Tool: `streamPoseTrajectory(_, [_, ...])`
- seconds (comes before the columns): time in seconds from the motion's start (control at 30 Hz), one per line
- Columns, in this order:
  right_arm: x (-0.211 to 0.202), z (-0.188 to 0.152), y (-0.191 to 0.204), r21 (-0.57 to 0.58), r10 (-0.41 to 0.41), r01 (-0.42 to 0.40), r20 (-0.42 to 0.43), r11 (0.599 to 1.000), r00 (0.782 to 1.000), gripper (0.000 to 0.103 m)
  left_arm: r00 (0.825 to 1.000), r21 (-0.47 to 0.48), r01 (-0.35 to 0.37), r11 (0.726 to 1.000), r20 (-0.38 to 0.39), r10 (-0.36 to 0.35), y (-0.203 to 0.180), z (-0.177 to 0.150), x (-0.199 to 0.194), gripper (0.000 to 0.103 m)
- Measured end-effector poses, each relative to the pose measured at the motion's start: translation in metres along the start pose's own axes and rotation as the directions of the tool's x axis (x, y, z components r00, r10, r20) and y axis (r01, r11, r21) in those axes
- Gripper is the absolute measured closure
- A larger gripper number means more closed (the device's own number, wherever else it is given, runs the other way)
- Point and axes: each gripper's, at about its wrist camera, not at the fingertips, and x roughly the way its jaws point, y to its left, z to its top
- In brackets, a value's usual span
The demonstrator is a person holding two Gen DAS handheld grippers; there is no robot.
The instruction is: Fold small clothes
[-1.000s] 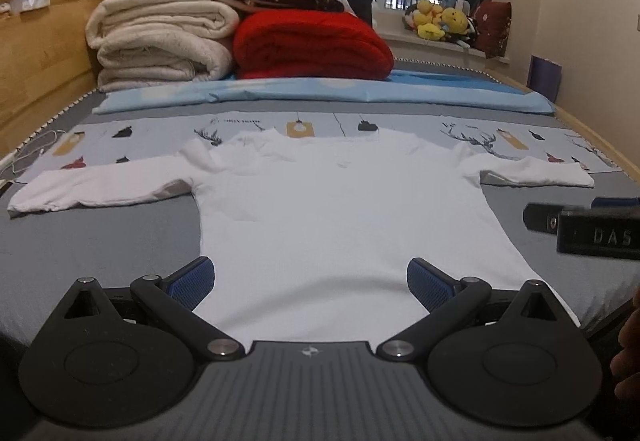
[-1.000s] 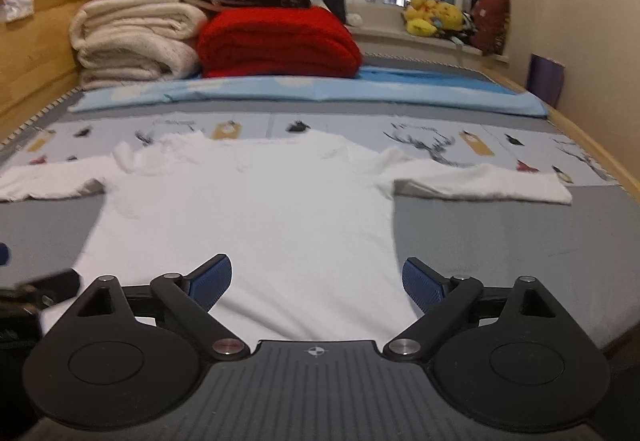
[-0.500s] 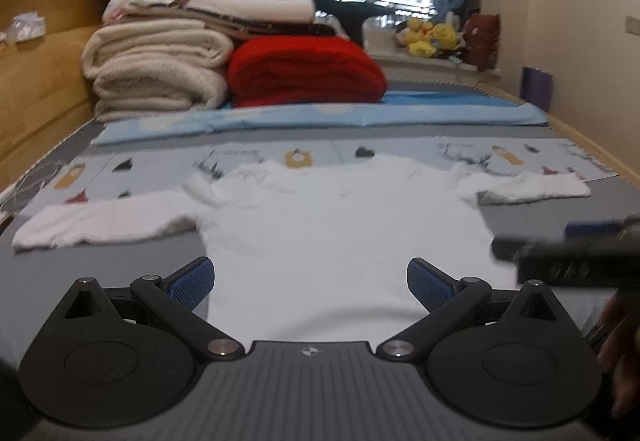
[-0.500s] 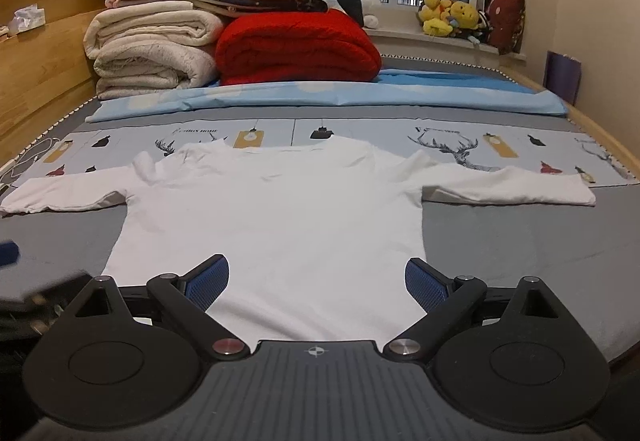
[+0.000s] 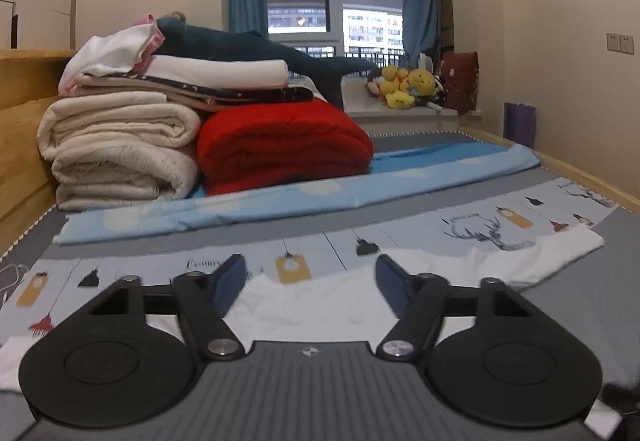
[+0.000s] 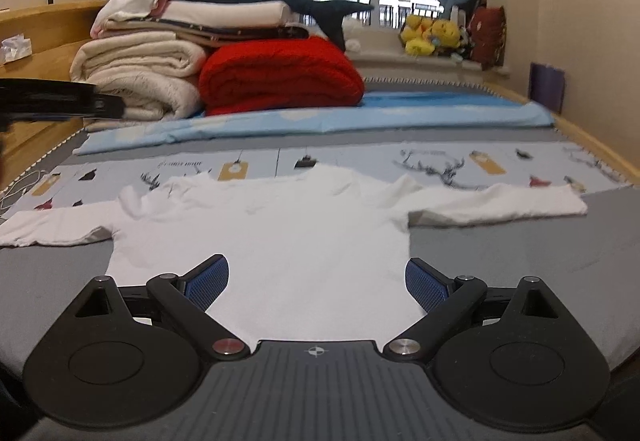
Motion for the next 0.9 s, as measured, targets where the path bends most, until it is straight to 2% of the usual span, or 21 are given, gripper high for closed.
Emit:
streamPoseTrajectory(0.07, [-0.005,0.001,-0.001,-0.019,-0.019,0.019,0.035,1.0,0.999,0.008,1.0,-0.01,0.0,1.0,0.008,0.0,0.013,-0.013,0.014,0.037])
streamPoseTrajectory(0.1, [-0.006,0.002,-0.003,-0.024,-0.021,0.022,0.046,0.999,0.999,0.008,1.0,-0.029,0.001,1.0,-0.001,-0.001,0.022,-0.024,0.02,0.042])
streamPoseTrajectory(0.13, [-0.008,0.004,-0.004,-0.026,-0.016,0.017,0.053,1.0,0.998,0.008,0.997,-0.066,-0.016,0.998,-0.074,0.011,0.031,-0.034,0.031,0.048])
streamPoseTrajectory(0.17, [-0.009,0.007,-0.005,-0.03,-0.007,0.009,0.054,1.0,0.999,0.008,0.986,-0.107,-0.047,0.993,-0.166,0.029,0.039,-0.037,0.044,0.061])
streamPoseTrajectory(0.2, [-0.009,0.01,-0.006,-0.038,0.0,0.002,0.054,0.999,0.999,0.008,0.972,-0.168,-0.062,0.984,-0.234,0.021,0.049,-0.038,0.055,0.062])
streamPoseTrajectory(0.23, [-0.009,0.015,-0.005,-0.054,0.005,-0.002,0.054,0.999,0.999,0.008,0.967,-0.227,-0.055,0.972,-0.253,-0.004,0.059,-0.038,0.063,0.062])
streamPoseTrajectory(0.27, [-0.007,0.021,-0.003,-0.079,0.005,-0.001,0.052,0.997,0.999,0.008,0.967,-0.247,-0.065,0.967,-0.254,0.001,0.067,-0.037,0.067,0.062])
streamPoseTrajectory(0.33, [0.002,0.035,0.003,-0.104,0.011,-0.006,0.051,0.995,0.999,0.008,0.972,-0.214,-0.101,0.971,-0.228,0.051,0.074,-0.032,0.07,0.062])
streamPoseTrajectory(0.47, [0.037,0.074,0.022,-0.078,0.061,-0.058,0.043,0.995,0.997,0.008,0.979,-0.209,-0.135,0.969,-0.181,0.098,0.092,-0.02,0.071,0.062])
streamPoseTrajectory(0.67, [0.093,0.135,0.061,-0.076,0.135,-0.128,0.102,0.989,0.986,0.008,0.974,-0.253,-0.188,0.949,-0.175,0.146,0.14,-0.016,0.074,0.062])
streamPoseTrajectory(0.8, [0.127,0.162,0.084,-0.086,0.198,-0.188,0.132,0.978,0.971,0.008,0.958,-0.333,-0.253,0.908,-0.215,0.188,0.191,-0.026,0.072,0.067])
streamPoseTrajectory(0.9, [0.149,0.162,0.095,-0.112,0.237,-0.222,0.138,0.968,0.962,0.008,0.931,-0.425,-0.331,0.842,-0.29,0.22,0.238,-0.043,0.079,0.067])
